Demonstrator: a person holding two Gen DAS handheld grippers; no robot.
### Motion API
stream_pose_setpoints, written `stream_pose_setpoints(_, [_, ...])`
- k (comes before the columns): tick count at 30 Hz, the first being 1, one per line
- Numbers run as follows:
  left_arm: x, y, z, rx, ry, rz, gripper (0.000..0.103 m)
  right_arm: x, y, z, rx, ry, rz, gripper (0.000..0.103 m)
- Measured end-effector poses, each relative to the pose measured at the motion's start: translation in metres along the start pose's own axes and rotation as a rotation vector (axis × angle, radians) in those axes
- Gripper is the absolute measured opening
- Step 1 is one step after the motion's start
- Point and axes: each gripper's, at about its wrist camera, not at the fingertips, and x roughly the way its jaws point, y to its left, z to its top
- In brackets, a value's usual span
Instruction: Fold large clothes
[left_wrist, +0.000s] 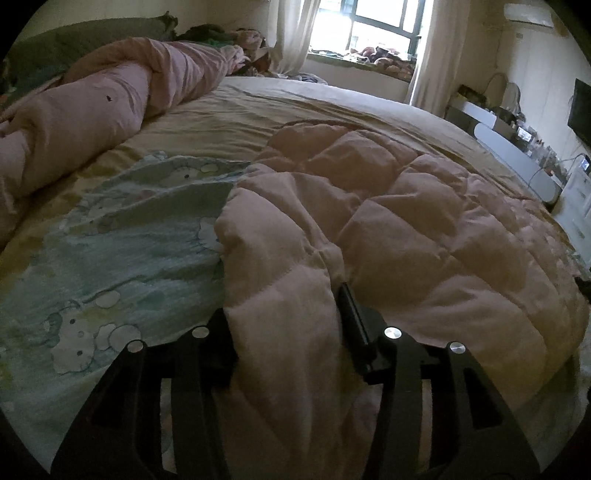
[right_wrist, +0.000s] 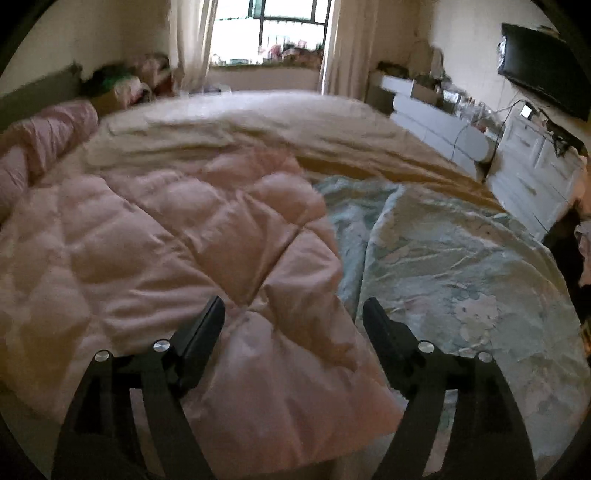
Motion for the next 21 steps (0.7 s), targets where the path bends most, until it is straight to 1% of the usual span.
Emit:
stream_pose_setpoints(2, [-0.002,0.001,-0.002,0.006,0.002,0.013,0.044,-0.016,0.001,-0.003,-0.003,-0.046,0.004,0.085])
stream_pose_setpoints(4, [-0.007,0.001,-0.003,0.009,-0.003,0.028,0.047,-0.032,0.005,-0.006,-0.024,-0.090,0.034,0.087])
stream_pose_setpoints(5, [-0.011,0.000,-0.004,0.013,-0.007,0.046,0.050,-0.039,0.007,-0.007,-0.035,-0.107,0.043,0.089])
stream_pose_setpoints(9, [-0.026,0.000,-0.006,0.049,-0.027,0.115,0.063,-0.060,0.017,-0.011,-0.069,-0.144,0.087,0.095])
stream_pose_setpoints(11, [-0.034,0.002,-0.007,0.046,-0.034,0.131,0.067,-0.068,0.021,-0.014,-0.074,-0.153,0.111,0.097])
stream_pose_setpoints(13, [-0.044,0.005,-0.008,0.035,-0.052,0.142,0.076,-0.072,0.023,-0.015,-0.068,-0.154,0.125,0.097])
stream_pose_setpoints(15, [-0.054,0.006,-0.009,0.028,-0.072,0.147,0.084,-0.077,0.028,-0.015,-0.052,-0.155,0.158,0.097])
stream_pose_setpoints(17, [-0.063,0.004,-0.011,0.014,-0.085,0.138,0.088,-0.078,0.039,-0.009,-0.050,-0.165,0.208,0.097])
stream_pose_setpoints(19, [-0.071,0.001,-0.012,-0.009,-0.093,0.091,0.090,-0.076,0.063,0.003,-0.076,-0.151,0.262,0.096])
stream_pose_setpoints(21, [-0.074,-0.008,-0.013,-0.008,-0.088,0.046,0.091,-0.072,0.090,0.015,-0.095,-0.132,0.323,0.092])
